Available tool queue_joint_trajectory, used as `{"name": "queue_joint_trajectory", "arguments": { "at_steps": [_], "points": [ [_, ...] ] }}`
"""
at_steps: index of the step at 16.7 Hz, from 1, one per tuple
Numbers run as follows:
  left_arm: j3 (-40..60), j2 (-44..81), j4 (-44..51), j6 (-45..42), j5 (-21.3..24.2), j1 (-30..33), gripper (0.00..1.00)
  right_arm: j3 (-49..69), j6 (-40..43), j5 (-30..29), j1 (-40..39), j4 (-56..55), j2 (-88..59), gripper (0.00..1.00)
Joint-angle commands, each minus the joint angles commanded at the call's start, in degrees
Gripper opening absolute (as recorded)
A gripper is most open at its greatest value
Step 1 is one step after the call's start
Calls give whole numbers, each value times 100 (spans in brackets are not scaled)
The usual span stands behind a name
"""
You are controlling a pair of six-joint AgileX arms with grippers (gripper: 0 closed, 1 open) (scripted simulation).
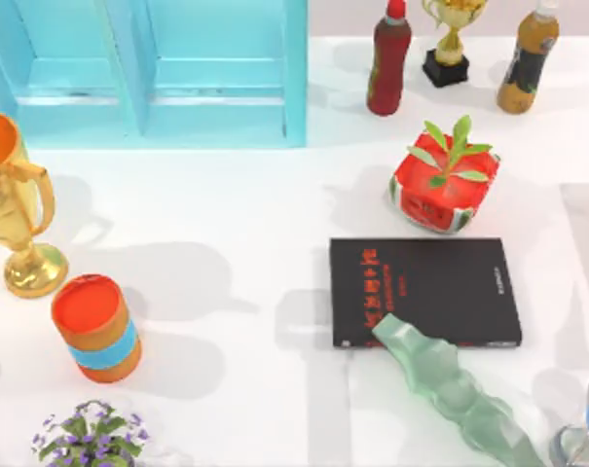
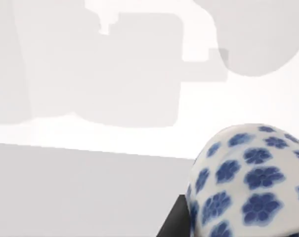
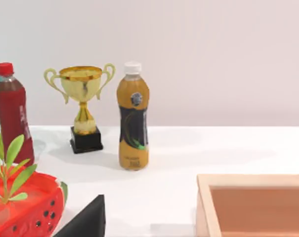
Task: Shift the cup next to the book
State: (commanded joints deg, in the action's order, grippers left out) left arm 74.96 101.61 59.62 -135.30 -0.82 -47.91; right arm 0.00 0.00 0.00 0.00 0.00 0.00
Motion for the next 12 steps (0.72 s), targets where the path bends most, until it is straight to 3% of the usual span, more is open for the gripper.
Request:
{"name": "queue_joint_trajectory", "arguments": {
  "at_steps": [5, 12],
  "points": [
    [1414, 337, 143, 2233, -182, 1061, 0, 0, 0, 0, 0, 0, 0, 100],
    [3756, 1033, 593, 6593, -396, 3156, 0, 0, 0, 0, 0, 0, 0, 100]
  ]
}}
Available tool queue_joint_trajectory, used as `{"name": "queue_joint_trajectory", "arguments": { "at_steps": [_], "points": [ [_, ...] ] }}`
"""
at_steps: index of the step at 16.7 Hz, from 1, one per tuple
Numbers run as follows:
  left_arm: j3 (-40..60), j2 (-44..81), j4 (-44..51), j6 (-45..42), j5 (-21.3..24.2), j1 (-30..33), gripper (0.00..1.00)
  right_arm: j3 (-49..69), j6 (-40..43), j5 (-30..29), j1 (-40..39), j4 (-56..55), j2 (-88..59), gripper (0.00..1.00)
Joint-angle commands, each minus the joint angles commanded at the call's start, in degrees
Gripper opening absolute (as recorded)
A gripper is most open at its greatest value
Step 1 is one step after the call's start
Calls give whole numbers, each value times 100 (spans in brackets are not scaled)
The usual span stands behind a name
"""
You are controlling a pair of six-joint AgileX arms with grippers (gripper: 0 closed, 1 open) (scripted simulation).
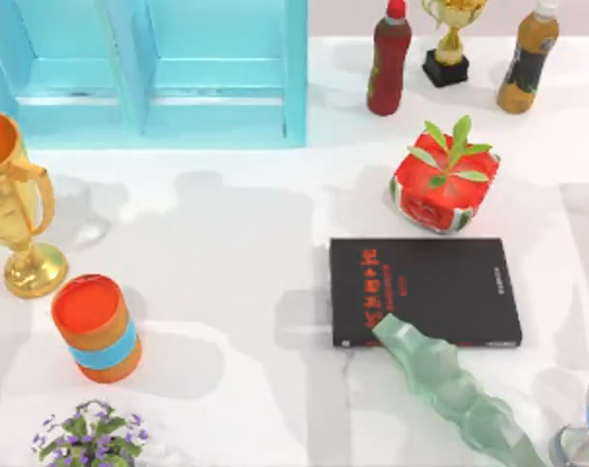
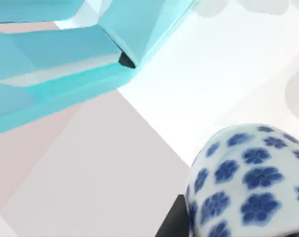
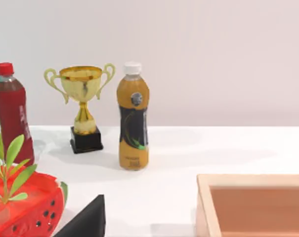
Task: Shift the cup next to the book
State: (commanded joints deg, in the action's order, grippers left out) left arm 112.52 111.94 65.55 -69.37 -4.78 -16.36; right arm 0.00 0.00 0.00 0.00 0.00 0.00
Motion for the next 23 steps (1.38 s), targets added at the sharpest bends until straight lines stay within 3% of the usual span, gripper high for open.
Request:
{"name": "queue_joint_trajectory", "arguments": {
  "at_steps": [6, 12, 18, 23],
  "points": [
    [1529, 695, 555, 3951, -16, 1963, 0, 0, 0, 0, 0, 0, 0, 100],
    [2169, 1379, 1208, 7169, 143, 3603, 0, 0, 0, 0, 0, 0, 0, 100],
    [2077, 1910, 1717, 9312, 361, 4668, 0, 0, 0, 0, 0, 0, 0, 100],
    [1812, 2208, 1972, 10164, 513, 5102, 0, 0, 0, 0, 0, 0, 0, 100]
  ]
}}
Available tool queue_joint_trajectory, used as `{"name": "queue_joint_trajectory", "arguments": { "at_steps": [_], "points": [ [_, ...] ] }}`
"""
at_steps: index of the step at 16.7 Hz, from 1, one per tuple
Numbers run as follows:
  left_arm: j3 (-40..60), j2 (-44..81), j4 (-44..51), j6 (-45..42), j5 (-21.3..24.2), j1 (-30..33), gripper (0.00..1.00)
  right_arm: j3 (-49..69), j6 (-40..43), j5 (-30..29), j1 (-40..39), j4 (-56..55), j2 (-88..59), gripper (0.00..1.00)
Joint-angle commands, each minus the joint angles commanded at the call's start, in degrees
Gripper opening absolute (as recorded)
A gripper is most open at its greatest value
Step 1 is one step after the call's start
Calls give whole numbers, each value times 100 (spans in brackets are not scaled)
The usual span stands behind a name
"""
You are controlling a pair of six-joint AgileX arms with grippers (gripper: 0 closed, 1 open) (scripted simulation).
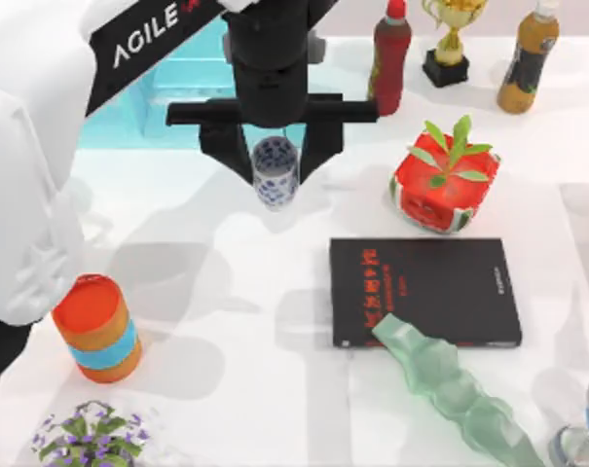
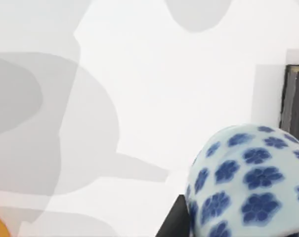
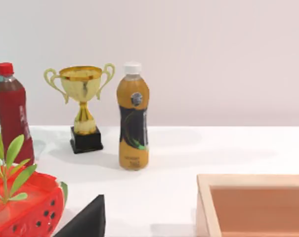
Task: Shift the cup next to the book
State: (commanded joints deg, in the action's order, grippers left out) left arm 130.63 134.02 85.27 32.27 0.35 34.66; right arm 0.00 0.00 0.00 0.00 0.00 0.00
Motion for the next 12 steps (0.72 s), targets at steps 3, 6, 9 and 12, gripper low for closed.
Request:
{"name": "queue_joint_trajectory", "arguments": {
  "at_steps": [3, 6, 9, 12],
  "points": [
    [-96, 34, 32, 126, 33, 65, 0, 0, 0, 0, 0, 0, 0, 100],
    [-96, 34, 32, 126, 33, 65, 0, 0, 0, 0, 0, 0, 0, 100],
    [-103, 19, 7, 106, 28, 37, 0, 0, 0, 0, 0, 0, 0, 100],
    [-507, -19, -392, 98, 29, 46, 0, 0, 0, 0, 0, 0, 0, 100]
  ]
}}
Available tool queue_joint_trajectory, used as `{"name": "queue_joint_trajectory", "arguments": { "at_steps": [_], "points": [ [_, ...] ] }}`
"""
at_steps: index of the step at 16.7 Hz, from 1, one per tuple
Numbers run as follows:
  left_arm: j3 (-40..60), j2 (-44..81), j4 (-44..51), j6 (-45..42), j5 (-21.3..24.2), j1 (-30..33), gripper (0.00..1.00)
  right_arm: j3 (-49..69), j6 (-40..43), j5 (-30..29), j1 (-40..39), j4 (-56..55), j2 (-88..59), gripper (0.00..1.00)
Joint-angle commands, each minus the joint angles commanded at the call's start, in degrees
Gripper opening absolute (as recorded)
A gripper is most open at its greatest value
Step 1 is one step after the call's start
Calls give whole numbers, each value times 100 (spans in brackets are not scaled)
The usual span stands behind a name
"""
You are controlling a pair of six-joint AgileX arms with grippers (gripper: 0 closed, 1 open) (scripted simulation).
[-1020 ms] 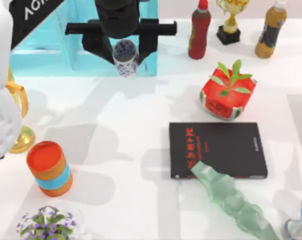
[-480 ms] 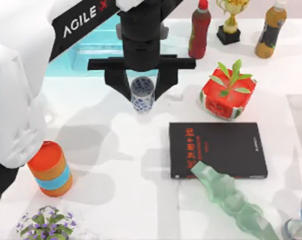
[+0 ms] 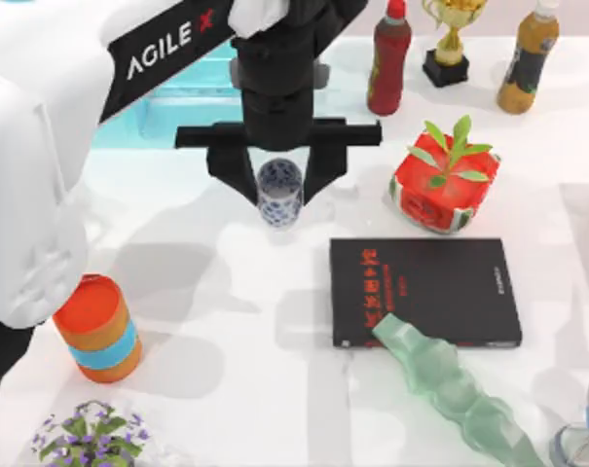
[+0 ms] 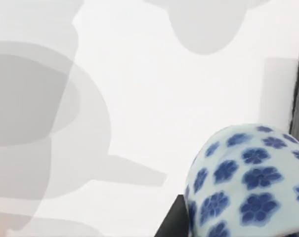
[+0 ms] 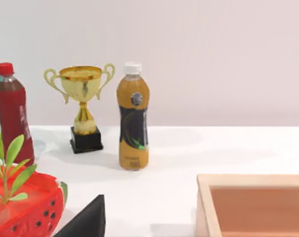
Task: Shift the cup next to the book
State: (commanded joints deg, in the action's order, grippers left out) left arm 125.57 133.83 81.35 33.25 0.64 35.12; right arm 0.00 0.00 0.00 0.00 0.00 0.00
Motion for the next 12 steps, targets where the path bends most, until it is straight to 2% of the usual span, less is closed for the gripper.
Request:
{"name": "queue_joint_trajectory", "arguments": {
  "at_steps": [5, 10, 12],
  "points": [
    [-1101, -25, -1021, 21, 2, -7, 0, 0, 0, 0, 0, 0, 0, 100],
    [-1181, -14, -1101, 20, 3, 10, 0, 0, 0, 0, 0, 0, 0, 100],
    [-1181, -14, -1101, 20, 3, 10, 15, 0, 0, 0, 0, 0, 0, 100]
  ]
}}
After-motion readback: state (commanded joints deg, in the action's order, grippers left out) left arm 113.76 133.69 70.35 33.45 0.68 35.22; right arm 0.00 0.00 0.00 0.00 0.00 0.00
